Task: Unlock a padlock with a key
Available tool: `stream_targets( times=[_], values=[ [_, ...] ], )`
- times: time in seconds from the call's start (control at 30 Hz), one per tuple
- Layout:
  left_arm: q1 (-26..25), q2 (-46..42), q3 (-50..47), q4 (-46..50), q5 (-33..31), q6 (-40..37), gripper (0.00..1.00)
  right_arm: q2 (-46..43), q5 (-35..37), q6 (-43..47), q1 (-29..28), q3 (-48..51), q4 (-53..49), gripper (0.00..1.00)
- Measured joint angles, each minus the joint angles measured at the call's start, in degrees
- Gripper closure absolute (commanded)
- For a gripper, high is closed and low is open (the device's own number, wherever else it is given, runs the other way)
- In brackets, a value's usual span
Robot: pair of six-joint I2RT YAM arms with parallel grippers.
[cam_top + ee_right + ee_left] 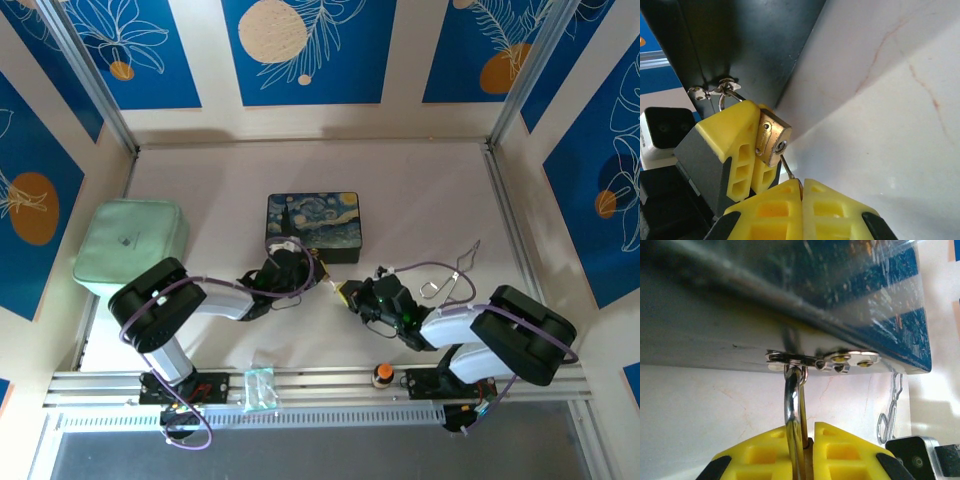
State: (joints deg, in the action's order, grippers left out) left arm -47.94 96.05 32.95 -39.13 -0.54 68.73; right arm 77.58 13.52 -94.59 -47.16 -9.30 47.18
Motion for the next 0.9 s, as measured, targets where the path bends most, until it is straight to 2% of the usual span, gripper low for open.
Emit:
stream_targets(
  times=[0.4, 0.9],
  values=[
    [0.11, -4.44, -0.68, -0.87, 0.0, 4.13, 1.0, -0.24, 2.32, 1.49, -0.85, 0.74, 5.01, 1.0],
    [0.09, -4.37, -0.87, -3.52, 0.04, 5.4, 1.0, 3.39, 4.98, 3.13, -2.38, 0.7, 12.33, 1.0]
  ],
)
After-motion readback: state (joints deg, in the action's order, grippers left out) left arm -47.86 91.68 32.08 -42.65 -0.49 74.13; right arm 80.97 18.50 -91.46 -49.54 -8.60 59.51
